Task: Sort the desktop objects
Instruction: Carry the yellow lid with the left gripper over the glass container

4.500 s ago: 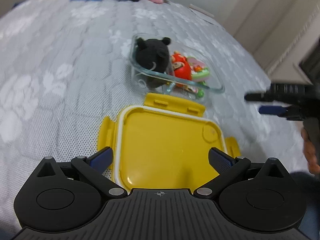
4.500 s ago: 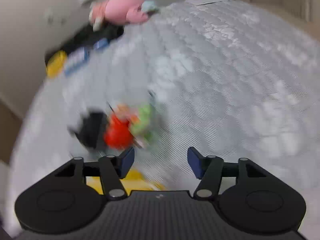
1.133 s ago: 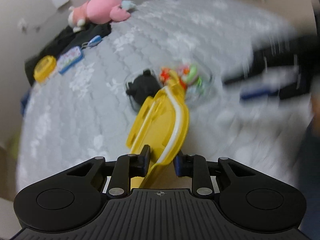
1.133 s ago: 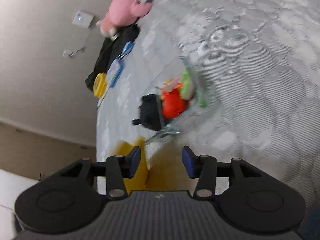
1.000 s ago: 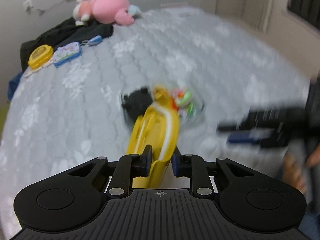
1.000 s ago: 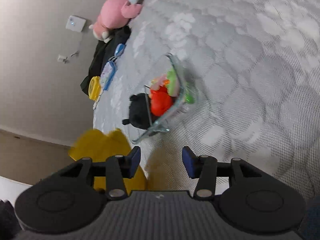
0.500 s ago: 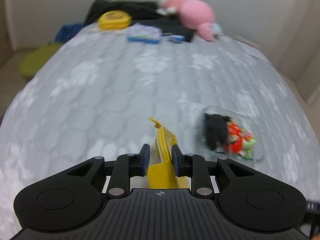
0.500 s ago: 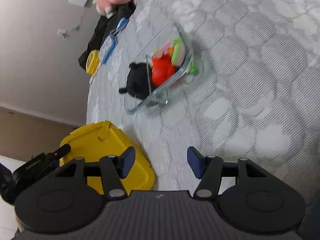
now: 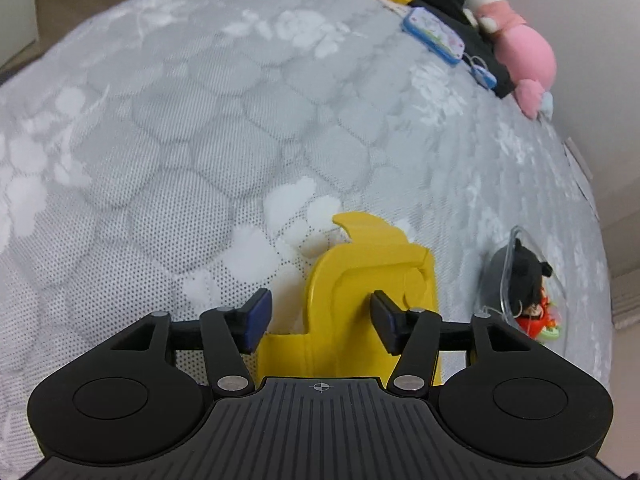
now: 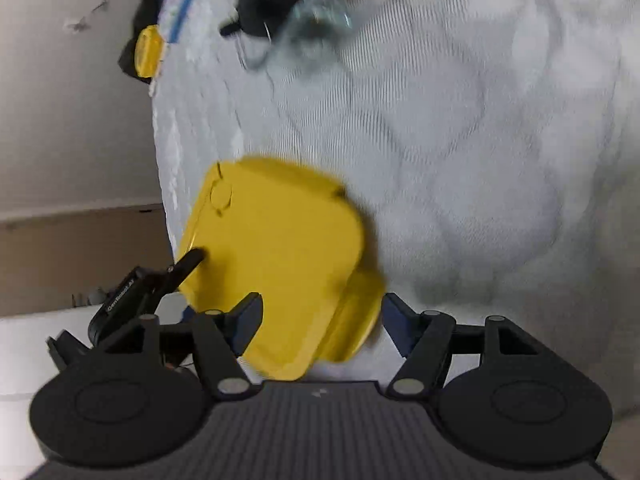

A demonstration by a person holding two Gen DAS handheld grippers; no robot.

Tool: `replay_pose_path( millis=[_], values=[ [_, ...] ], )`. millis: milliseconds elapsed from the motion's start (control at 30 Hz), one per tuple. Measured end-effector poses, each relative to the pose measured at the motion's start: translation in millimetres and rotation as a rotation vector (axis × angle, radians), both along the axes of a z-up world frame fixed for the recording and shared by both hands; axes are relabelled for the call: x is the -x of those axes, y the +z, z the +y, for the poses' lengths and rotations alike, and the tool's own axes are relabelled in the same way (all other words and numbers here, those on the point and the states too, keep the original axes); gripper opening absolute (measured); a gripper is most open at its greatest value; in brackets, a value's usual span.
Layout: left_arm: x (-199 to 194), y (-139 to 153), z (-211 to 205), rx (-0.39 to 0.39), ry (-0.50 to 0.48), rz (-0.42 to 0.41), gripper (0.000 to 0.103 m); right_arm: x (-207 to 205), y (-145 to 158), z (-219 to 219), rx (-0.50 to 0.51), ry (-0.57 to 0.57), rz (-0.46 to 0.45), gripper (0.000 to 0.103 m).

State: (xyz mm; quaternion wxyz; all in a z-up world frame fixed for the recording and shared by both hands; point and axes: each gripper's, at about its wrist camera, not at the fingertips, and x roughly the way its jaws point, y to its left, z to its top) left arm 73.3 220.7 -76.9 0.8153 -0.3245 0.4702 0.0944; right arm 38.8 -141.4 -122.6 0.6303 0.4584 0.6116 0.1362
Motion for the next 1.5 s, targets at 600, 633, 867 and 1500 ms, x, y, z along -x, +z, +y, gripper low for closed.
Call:
replay_pose_path(
  millis=[600, 633, 867, 1500],
  values=[
    [-11, -13, -57, 0.013, -0.440, 0.132, 0.066, -9, 7, -13, 0.215, -0.085, -0.115, 0.042],
    [-11, -12, -61, -0.003, -0.459, 0.136, 0.066, -11, 10, -19, 0.254, -0.085, -0.140, 0.042],
    [1, -9, -42, 0.052, -0.360, 0.125, 0.068, -22, 15, -60, 0.341, -0.066, -0.260, 0.072],
    [-35, -22, -93, -0.092, -0.457, 0.081, 0.073, -39, -17, -18, 0.269, -0.042, -0.247, 0.054]
  ],
)
